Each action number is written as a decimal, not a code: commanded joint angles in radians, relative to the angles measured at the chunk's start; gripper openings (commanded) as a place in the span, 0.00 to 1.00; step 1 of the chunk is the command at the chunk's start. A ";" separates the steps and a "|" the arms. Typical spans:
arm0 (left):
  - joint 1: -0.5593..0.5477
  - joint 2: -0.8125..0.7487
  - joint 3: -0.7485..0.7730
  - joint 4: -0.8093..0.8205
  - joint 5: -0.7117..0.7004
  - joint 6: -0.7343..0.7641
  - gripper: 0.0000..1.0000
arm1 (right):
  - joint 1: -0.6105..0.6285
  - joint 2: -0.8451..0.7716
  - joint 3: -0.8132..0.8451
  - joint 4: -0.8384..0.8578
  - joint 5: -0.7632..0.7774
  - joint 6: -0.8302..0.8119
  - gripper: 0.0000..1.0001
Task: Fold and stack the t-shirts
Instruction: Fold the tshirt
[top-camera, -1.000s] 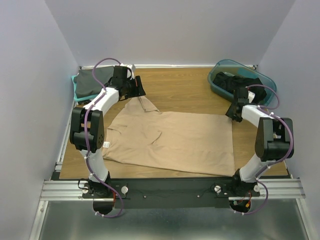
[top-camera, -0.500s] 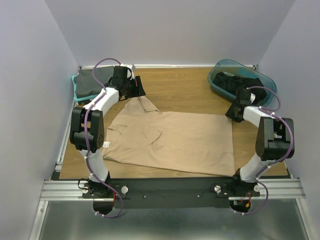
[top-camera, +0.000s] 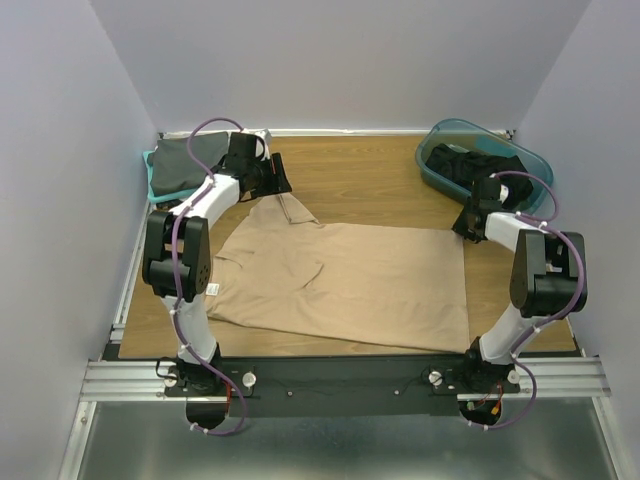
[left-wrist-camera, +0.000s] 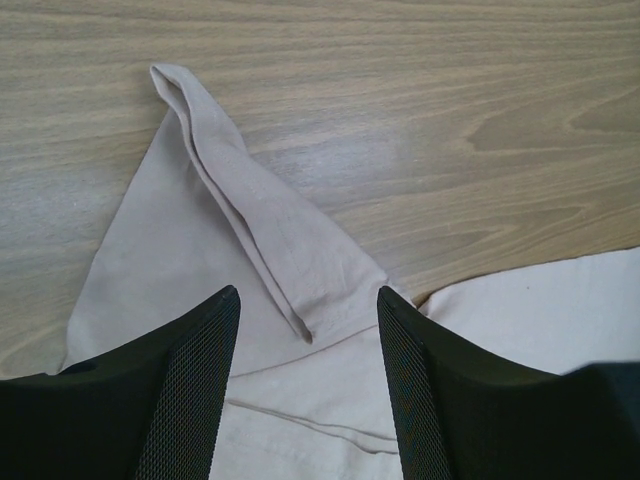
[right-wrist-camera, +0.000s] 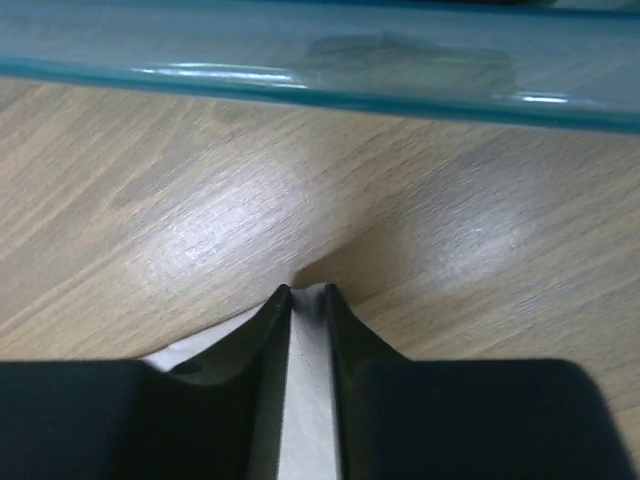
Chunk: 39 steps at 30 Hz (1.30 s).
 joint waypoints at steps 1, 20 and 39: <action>0.006 0.089 0.055 -0.021 -0.025 -0.020 0.65 | -0.003 0.047 -0.027 -0.033 -0.026 -0.016 0.15; 0.047 0.284 0.242 -0.026 -0.014 -0.063 0.68 | -0.003 -0.013 -0.083 -0.050 -0.052 -0.025 0.00; 0.047 0.398 0.360 -0.017 0.029 -0.104 0.33 | -0.003 0.016 -0.060 -0.062 -0.057 -0.032 0.00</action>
